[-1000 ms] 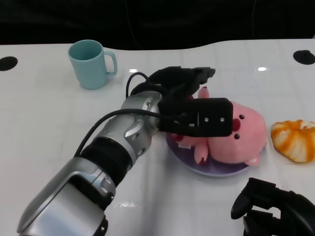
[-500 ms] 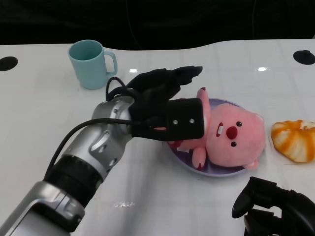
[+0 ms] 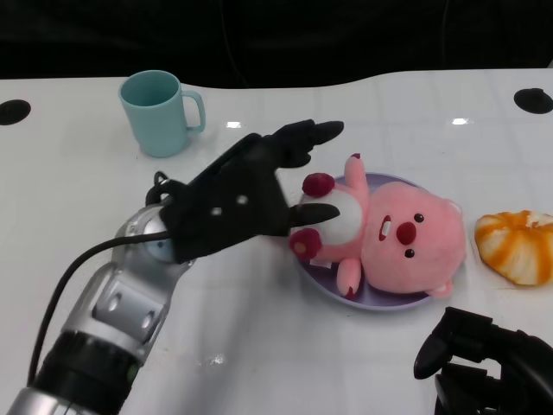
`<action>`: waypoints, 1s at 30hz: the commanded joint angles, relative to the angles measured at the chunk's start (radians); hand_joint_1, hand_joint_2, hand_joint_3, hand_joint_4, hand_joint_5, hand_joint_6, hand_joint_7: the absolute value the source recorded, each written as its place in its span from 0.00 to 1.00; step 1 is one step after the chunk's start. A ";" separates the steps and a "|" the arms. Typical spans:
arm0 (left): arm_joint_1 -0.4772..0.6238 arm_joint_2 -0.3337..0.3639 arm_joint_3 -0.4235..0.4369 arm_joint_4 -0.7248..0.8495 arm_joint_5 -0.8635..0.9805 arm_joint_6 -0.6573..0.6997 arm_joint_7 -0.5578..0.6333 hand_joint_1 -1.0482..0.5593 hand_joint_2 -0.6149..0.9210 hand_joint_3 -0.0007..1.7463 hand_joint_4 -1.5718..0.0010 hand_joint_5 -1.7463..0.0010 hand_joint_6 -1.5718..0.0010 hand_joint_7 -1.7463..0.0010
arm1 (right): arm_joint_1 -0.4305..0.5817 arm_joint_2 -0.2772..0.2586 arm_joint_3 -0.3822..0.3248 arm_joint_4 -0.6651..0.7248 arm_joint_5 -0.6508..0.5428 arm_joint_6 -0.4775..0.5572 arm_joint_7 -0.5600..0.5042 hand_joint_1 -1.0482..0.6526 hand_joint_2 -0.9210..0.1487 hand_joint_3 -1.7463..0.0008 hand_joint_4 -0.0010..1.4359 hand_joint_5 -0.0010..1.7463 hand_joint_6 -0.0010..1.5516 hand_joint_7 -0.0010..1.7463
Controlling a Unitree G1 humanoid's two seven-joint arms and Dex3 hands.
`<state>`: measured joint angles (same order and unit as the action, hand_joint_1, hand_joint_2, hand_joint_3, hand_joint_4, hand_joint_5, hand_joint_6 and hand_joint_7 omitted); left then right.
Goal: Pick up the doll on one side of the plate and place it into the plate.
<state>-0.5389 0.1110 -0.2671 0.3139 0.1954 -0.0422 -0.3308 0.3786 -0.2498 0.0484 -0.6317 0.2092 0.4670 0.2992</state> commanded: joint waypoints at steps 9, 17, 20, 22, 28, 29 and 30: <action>0.216 0.007 0.108 -0.268 -0.199 0.125 -0.049 0.32 1.00 0.12 0.81 0.39 0.63 0.84 | 0.000 -0.011 -0.007 0.001 0.005 0.000 0.006 0.60 0.22 0.33 0.47 1.00 0.31 0.93; 0.383 -0.086 0.184 -0.445 -0.392 0.268 -0.010 0.45 0.89 0.33 0.57 0.37 0.50 0.71 | 0.000 -0.010 -0.008 -0.007 0.010 0.015 0.003 0.59 0.23 0.33 0.47 1.00 0.31 0.93; 0.445 -0.114 0.202 -0.531 -0.449 0.357 0.031 0.47 0.75 0.58 0.50 0.34 0.47 0.59 | -0.001 -0.010 -0.008 -0.005 0.007 0.009 0.005 0.59 0.23 0.33 0.47 1.00 0.31 0.93; 0.484 -0.125 0.205 -0.571 -0.468 0.379 0.048 0.49 0.71 0.67 0.48 0.30 0.47 0.52 | -0.003 -0.011 -0.008 -0.007 0.008 0.014 0.005 0.58 0.23 0.33 0.47 1.00 0.31 0.93; 0.585 -0.137 0.203 -0.684 -0.487 0.477 0.126 0.56 0.67 0.84 0.48 0.12 0.47 0.29 | -0.003 -0.010 -0.007 -0.010 0.008 0.020 0.004 0.58 0.24 0.32 0.47 1.00 0.32 0.93; 0.598 -0.143 0.207 -0.706 -0.502 0.501 0.138 0.57 0.68 0.85 0.48 0.09 0.48 0.25 | -0.003 -0.010 -0.007 -0.009 0.007 0.016 0.005 0.58 0.25 0.32 0.47 1.00 0.32 0.93; 0.613 -0.147 0.214 -0.727 -0.526 0.523 0.142 0.58 0.68 0.85 0.47 0.06 0.48 0.21 | -0.002 -0.011 -0.006 -0.010 0.007 0.015 0.006 0.58 0.25 0.32 0.47 1.00 0.32 0.93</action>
<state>0.0554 -0.0318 -0.0674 -0.3774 -0.3040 0.4541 -0.2063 0.3743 -0.2512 0.0454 -0.6330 0.2091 0.4840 0.3036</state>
